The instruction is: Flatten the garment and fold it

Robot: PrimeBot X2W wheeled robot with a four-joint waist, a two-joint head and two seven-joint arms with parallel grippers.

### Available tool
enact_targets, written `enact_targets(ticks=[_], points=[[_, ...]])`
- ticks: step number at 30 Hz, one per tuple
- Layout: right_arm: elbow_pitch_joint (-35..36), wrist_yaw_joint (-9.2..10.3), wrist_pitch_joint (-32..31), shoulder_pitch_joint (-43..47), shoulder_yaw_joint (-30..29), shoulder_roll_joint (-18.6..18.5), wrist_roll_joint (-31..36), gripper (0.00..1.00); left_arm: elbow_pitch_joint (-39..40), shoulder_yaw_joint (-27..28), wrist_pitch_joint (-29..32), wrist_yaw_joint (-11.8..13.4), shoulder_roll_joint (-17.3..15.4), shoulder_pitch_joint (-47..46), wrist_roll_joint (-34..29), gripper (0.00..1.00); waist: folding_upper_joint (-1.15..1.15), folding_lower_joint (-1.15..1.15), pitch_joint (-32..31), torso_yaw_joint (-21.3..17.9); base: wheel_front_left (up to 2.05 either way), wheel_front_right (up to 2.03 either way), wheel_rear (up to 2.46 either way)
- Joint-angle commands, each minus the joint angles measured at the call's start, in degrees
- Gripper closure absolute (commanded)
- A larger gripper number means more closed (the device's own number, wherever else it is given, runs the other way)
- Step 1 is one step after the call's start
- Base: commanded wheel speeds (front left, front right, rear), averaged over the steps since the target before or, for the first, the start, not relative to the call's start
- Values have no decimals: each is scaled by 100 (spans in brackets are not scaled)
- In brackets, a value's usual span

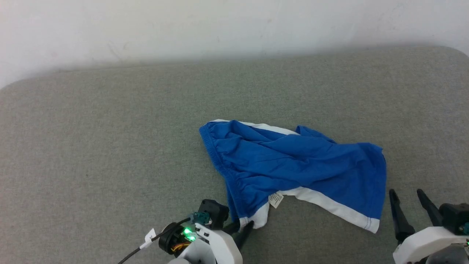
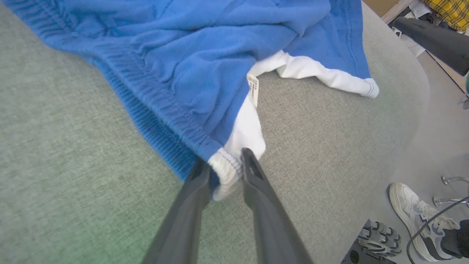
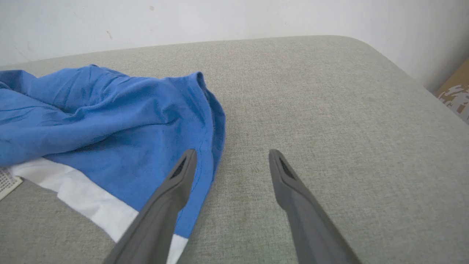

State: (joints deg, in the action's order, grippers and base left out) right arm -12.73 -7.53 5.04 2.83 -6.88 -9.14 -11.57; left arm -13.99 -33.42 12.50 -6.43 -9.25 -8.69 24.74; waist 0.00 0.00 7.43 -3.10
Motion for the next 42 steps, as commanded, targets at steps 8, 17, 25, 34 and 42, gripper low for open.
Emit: enact_targets(ticks=[8, 17, 25, 34, 42], points=[[152, 4, -324, 60, 721, -366, -198, 0, -79, 37, -297, 71, -48, -103, 0, 100, 0, 0, -57, 187, 0, 0, 0], [805, 4, -1816, 418, 1844, -1346, -882, 0, 28, 187, -729, 284, -71, -11, -22, 100, 0, 0, -152, 256, 0, 0, 0], [626, 4, -2339, 210, 1977, -1468, -635, 0, 79, 136, -765, 290, -81, -72, -34, 100, 0, 0, -36, 335, 0, 0, 0], [44, 4, -2334, -84, 2136, -1471, -611, 100, 92, 106, -770, 304, -125, -156, -42, 100, 0, 0, 122, 393, 0, 0, 0], [299, 4, -1872, -236, 2076, -1710, -677, 100, 238, 190, -769, 364, -349, -93, -31, 100, 0, 0, -125, 310, 0, 0, 0]])
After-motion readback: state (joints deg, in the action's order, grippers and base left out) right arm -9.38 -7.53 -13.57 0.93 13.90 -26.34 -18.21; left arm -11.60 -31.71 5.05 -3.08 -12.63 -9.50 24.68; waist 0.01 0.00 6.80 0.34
